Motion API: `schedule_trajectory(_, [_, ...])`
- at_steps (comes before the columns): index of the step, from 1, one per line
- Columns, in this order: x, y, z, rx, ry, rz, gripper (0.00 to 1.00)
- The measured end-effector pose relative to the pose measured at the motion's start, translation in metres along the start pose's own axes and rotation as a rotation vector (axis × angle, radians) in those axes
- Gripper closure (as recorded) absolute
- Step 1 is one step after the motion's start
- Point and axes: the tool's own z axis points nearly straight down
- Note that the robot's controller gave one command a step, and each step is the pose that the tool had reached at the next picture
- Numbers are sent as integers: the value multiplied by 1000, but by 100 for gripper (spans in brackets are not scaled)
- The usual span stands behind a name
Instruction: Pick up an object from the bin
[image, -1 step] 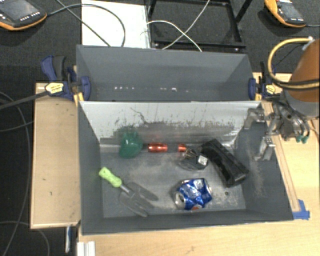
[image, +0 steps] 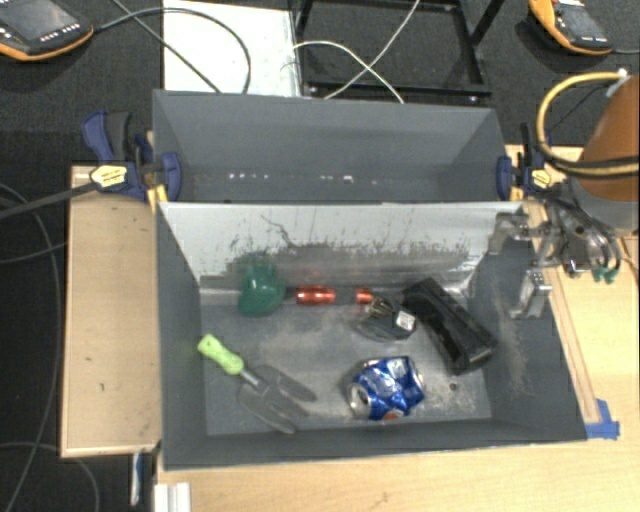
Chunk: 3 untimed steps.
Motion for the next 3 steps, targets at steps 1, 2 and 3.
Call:
schedule_trajectory(1, [0,4,146,-2,5,257,0])
schedule_trajectory(2, [10,52,82,-1,-3,520,0])
schedule_trajectory(3, [8,-13,140,-2,-1,601,0])
